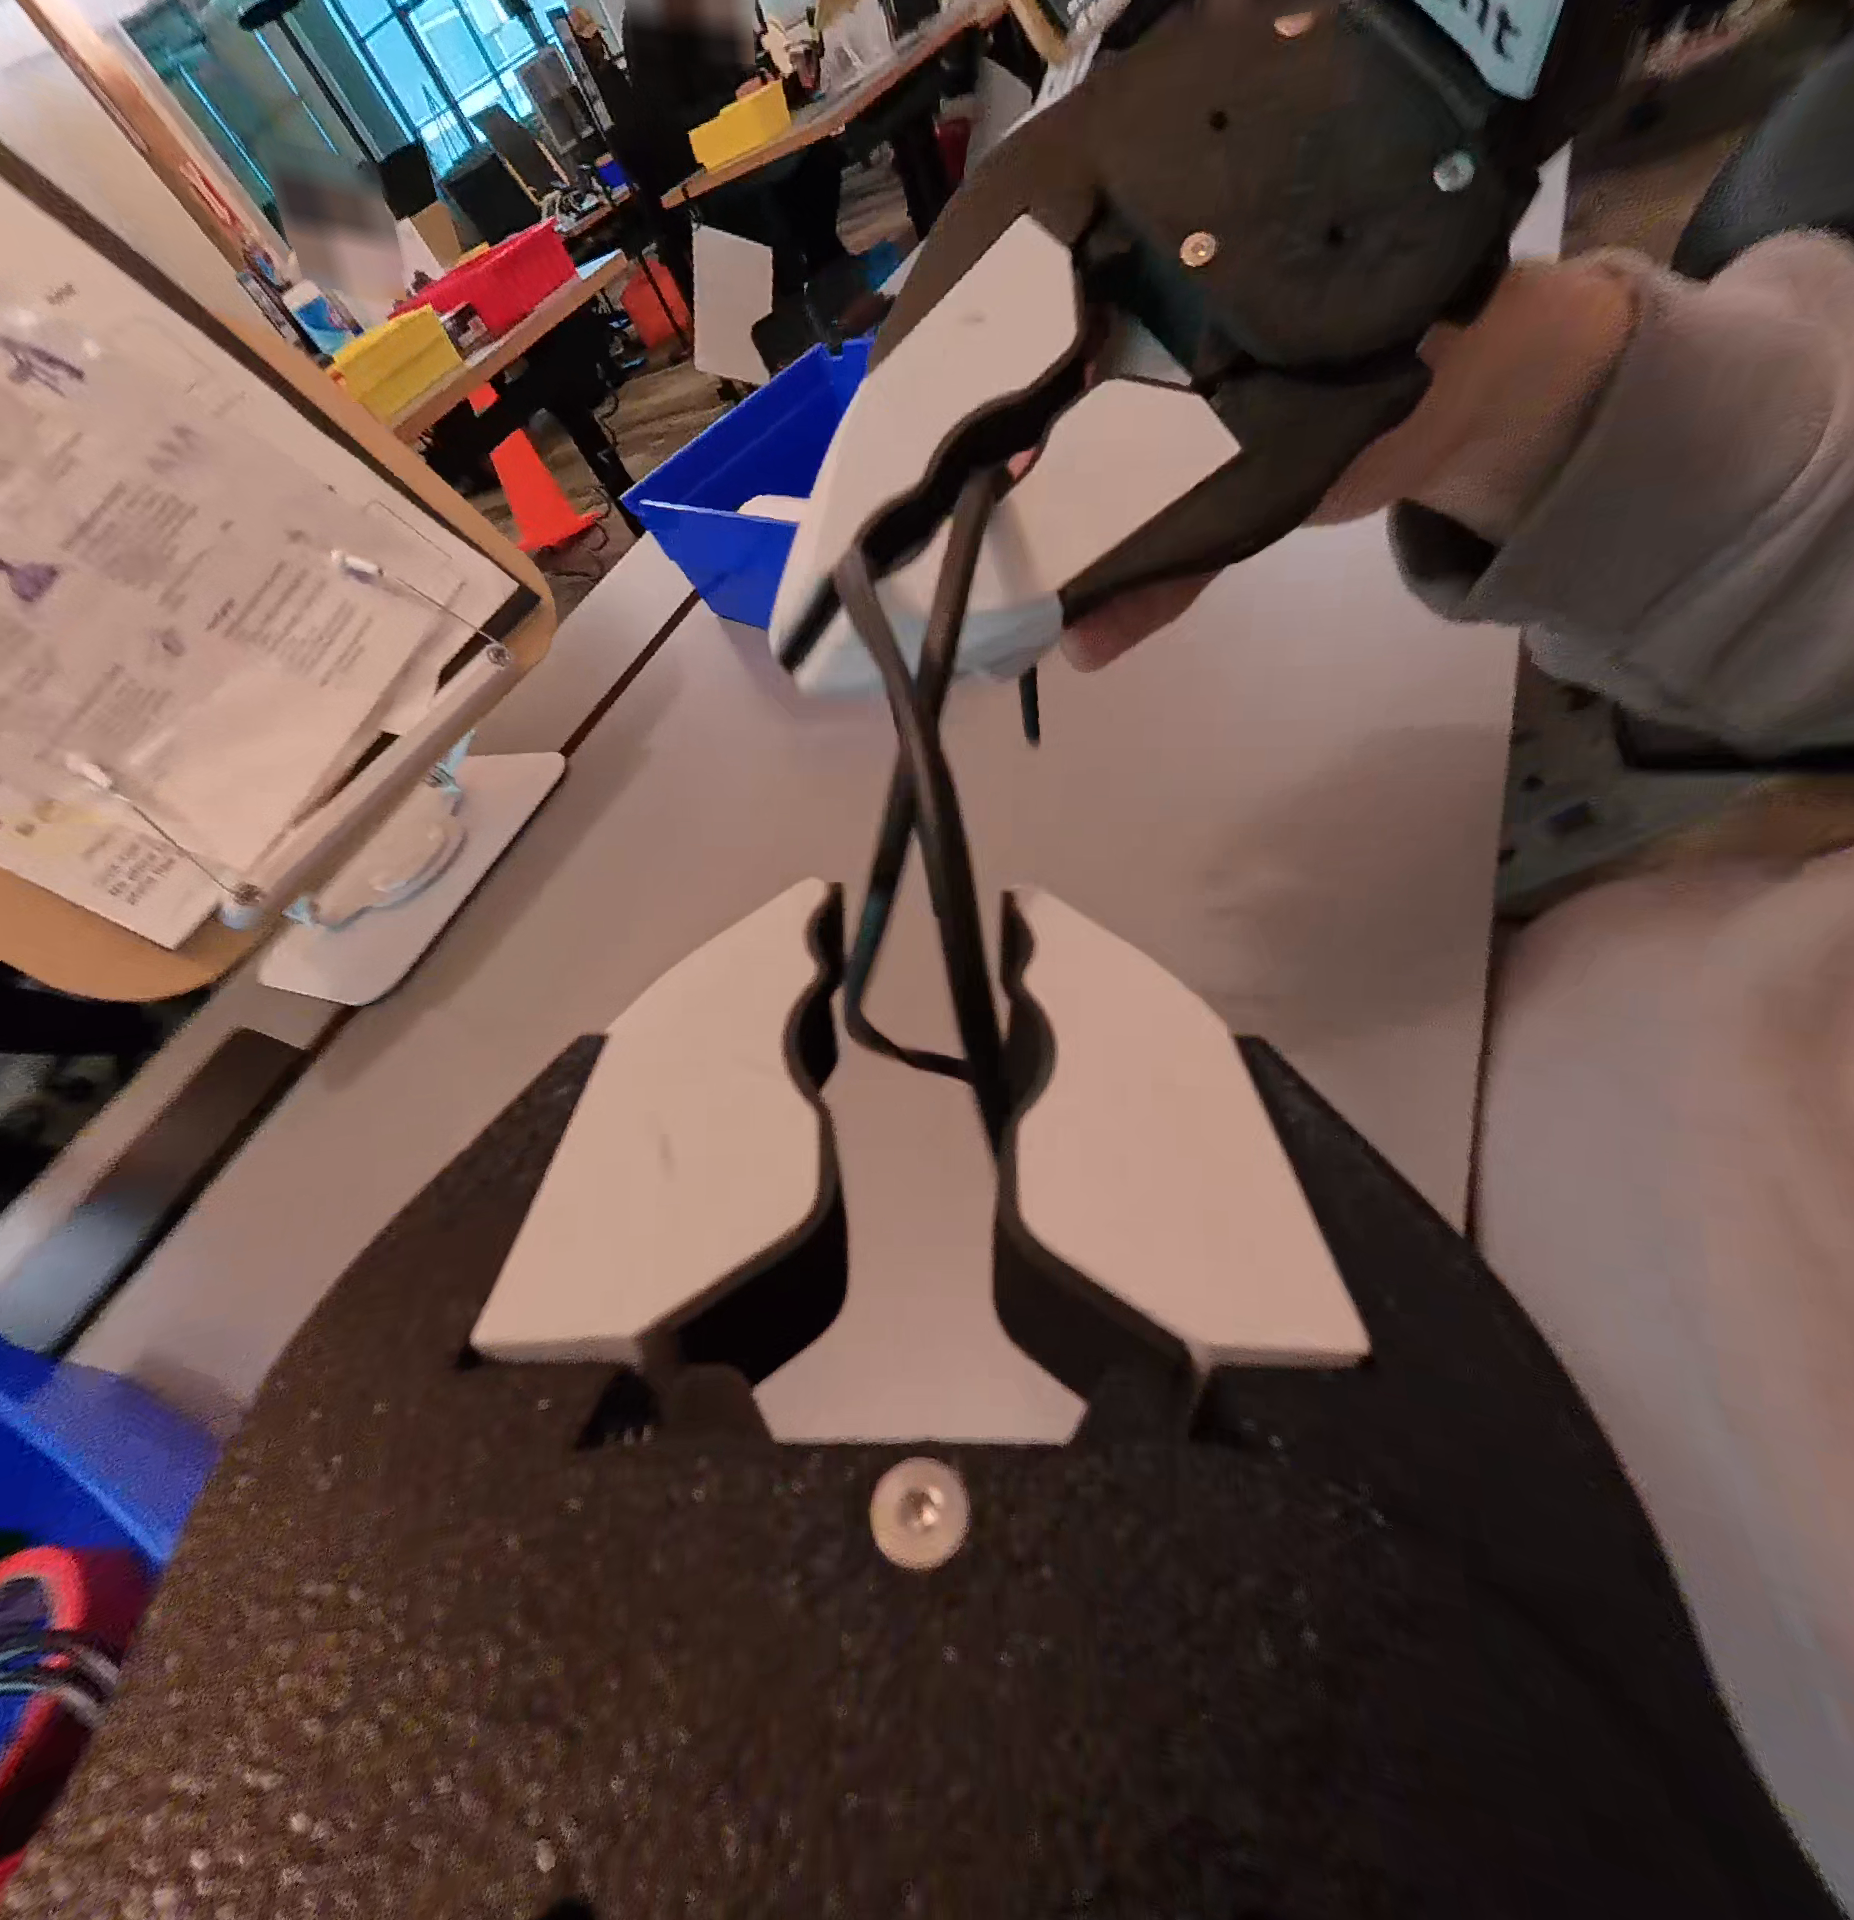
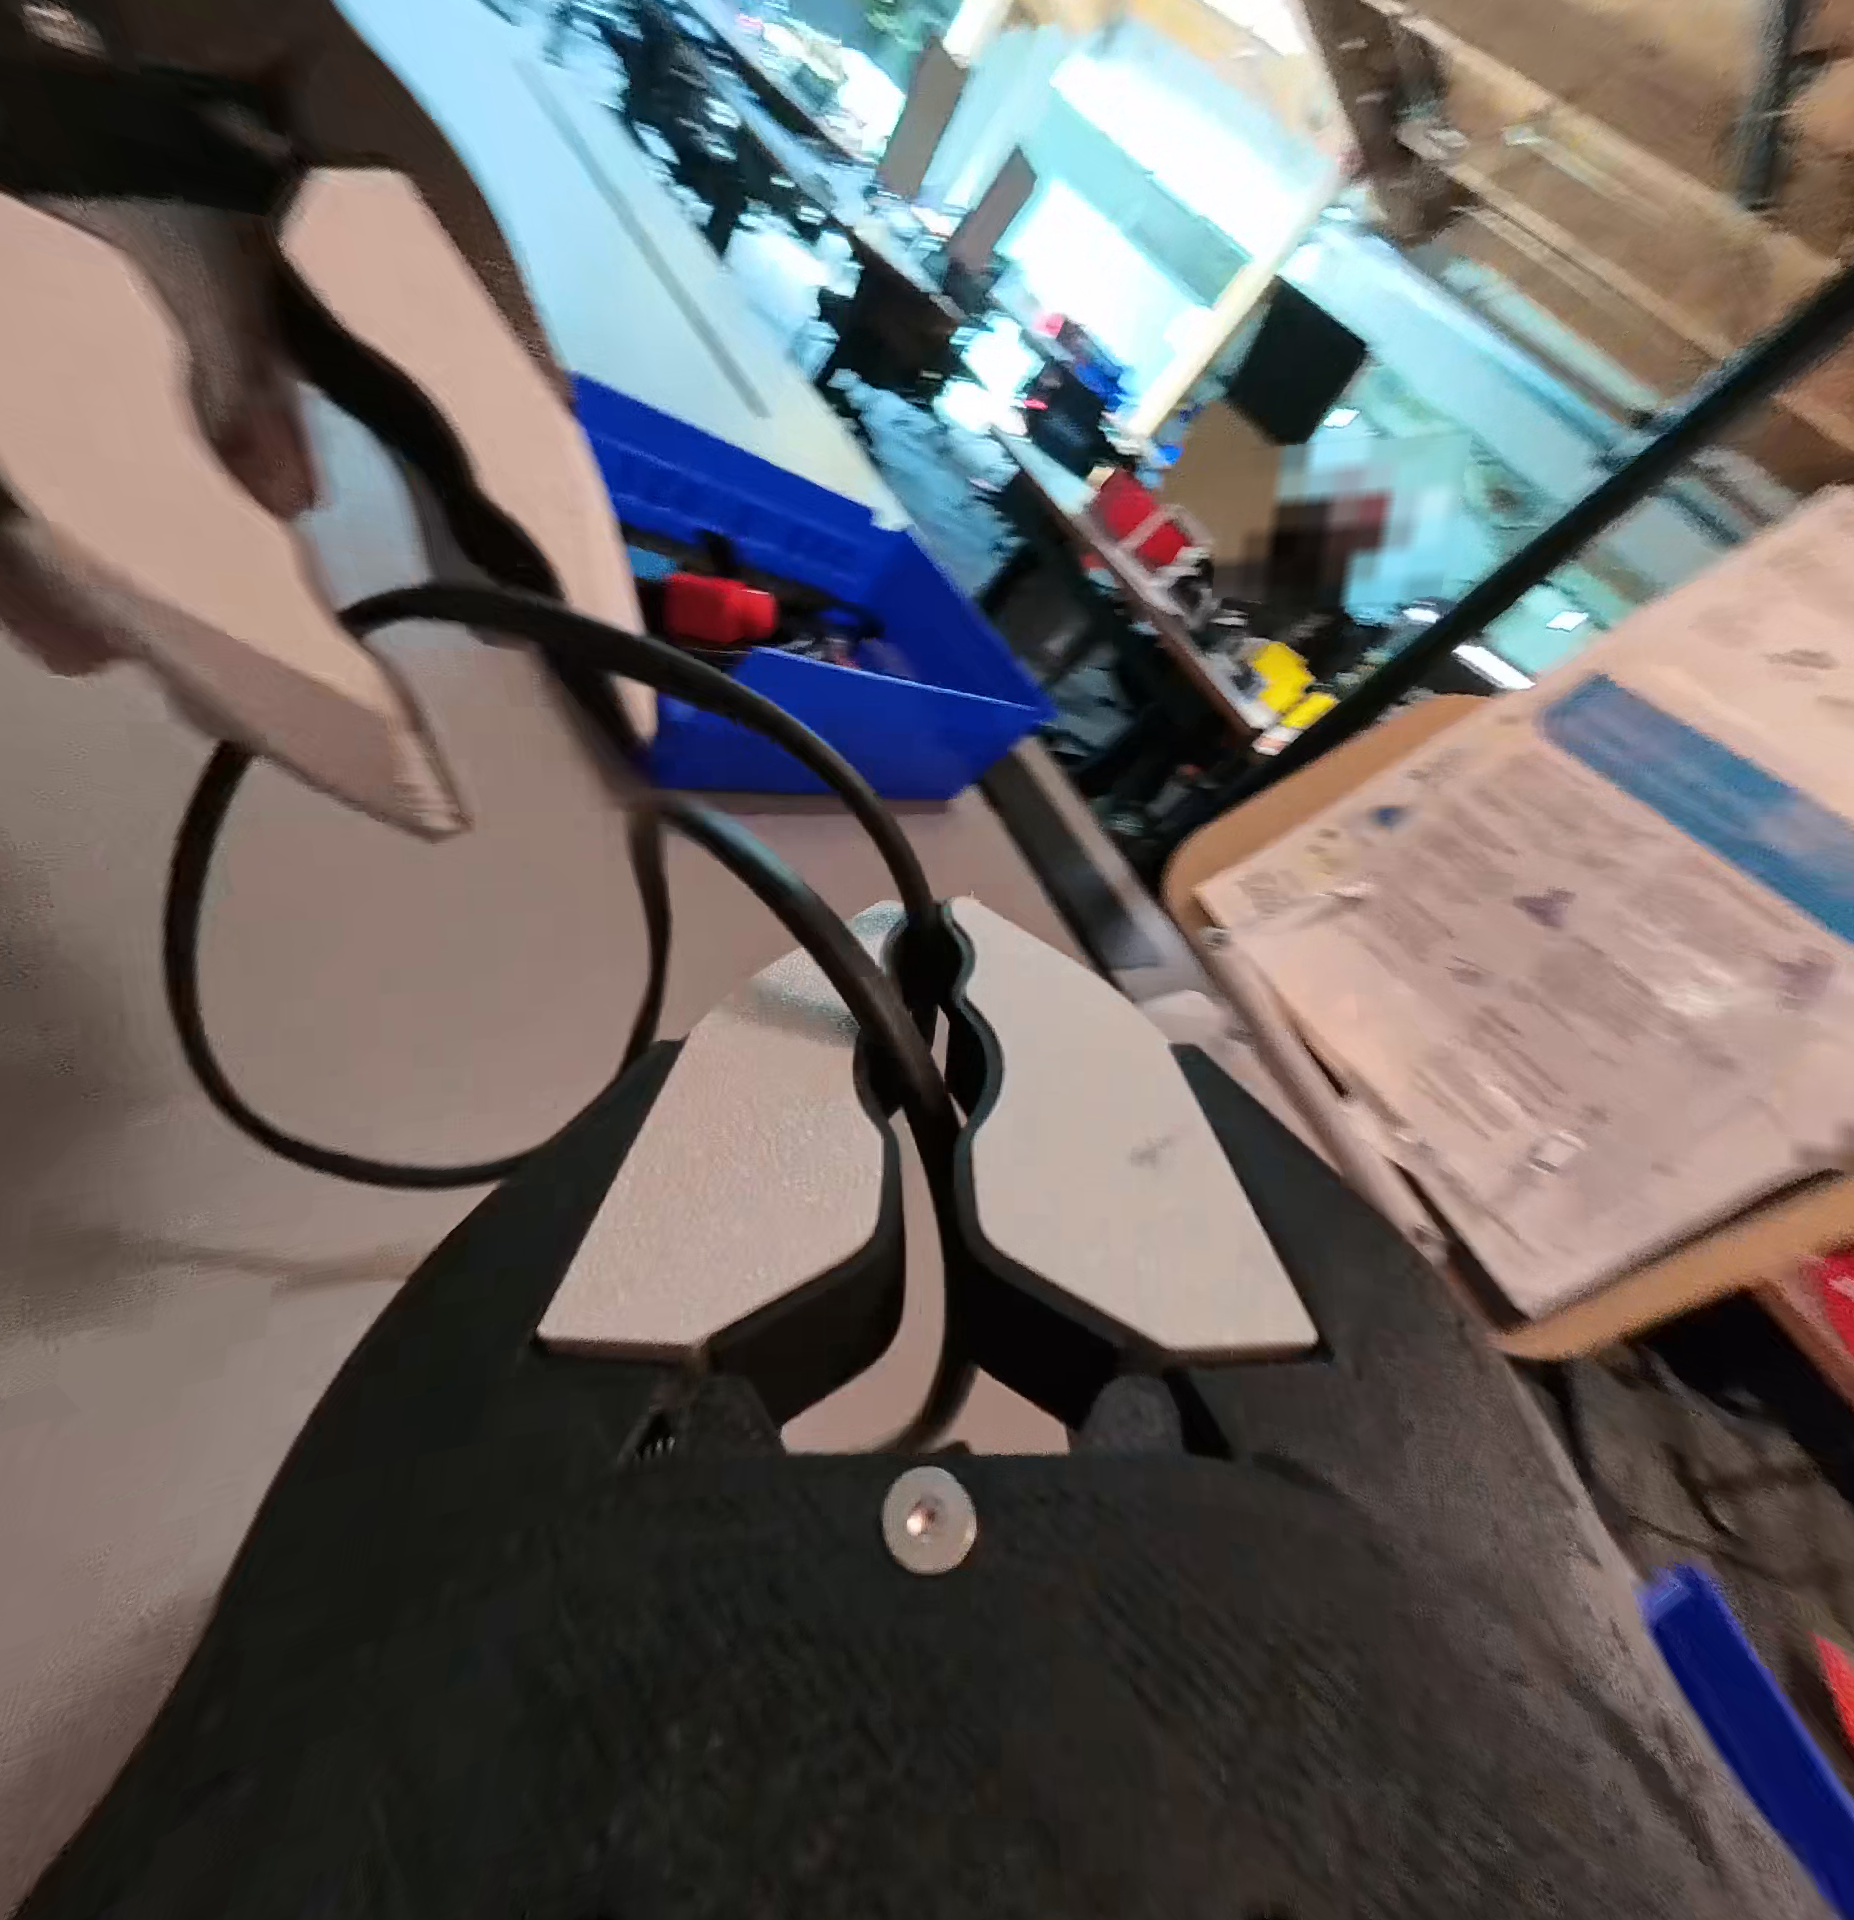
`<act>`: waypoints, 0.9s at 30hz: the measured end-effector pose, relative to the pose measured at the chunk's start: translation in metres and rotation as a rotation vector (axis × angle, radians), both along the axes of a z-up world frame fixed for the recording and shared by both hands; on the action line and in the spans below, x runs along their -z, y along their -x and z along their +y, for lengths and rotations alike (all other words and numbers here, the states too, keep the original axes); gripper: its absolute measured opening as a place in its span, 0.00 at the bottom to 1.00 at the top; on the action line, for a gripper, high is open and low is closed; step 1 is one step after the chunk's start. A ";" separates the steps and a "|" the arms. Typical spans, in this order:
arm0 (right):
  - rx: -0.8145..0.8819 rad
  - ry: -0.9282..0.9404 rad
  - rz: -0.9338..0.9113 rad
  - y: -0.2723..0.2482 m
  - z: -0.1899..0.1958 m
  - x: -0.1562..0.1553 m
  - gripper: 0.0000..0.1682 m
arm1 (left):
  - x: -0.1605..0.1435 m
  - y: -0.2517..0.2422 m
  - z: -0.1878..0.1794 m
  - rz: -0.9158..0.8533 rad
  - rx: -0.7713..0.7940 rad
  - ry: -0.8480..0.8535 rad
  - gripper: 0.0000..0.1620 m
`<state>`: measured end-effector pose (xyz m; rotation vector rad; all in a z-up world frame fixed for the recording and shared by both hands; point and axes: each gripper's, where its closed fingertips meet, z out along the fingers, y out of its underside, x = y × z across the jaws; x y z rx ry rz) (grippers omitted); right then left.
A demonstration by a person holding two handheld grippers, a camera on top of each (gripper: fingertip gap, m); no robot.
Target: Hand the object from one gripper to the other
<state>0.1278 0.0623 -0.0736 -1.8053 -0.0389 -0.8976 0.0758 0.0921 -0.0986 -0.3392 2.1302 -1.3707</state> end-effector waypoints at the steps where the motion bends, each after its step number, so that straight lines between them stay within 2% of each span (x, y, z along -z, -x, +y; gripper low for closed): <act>1: 0.054 -0.013 -0.032 -0.006 -0.006 -0.006 0.01 | -0.003 -0.001 0.001 0.018 -0.011 0.031 0.21; 3: 0.119 -0.019 -0.062 -0.012 -0.016 -0.013 0.01 | -0.008 -0.004 0.004 0.017 -0.038 0.073 0.23; 7: 0.132 -0.022 -0.056 -0.010 -0.017 -0.015 0.02 | -0.014 -0.006 0.002 -0.028 -0.083 0.076 0.27; 14: 0.164 0.084 -0.082 -0.009 -0.011 -0.001 0.01 | -0.004 -0.009 -0.008 -0.142 -0.195 -0.131 0.33; 18: 0.089 0.139 -0.068 0.004 0.004 0.011 0.02 | -0.012 -0.005 -0.015 -0.218 -0.203 -0.147 0.29; 21: 0.099 0.190 -0.106 0.007 0.009 0.016 0.02 | -0.020 0.003 -0.020 -0.228 -0.164 -0.114 0.27; 24: 0.058 0.216 -0.117 0.018 0.018 0.021 0.01 | -0.016 0.000 -0.014 -0.248 -0.204 -0.181 0.27; 26: 0.038 0.214 -0.119 0.025 0.023 0.021 0.01 | -0.012 -0.003 -0.013 -0.273 -0.211 -0.224 0.23; 27: 0.045 0.219 -0.130 0.026 0.024 0.020 0.01 | -0.008 -0.003 -0.013 -0.270 -0.207 -0.250 0.17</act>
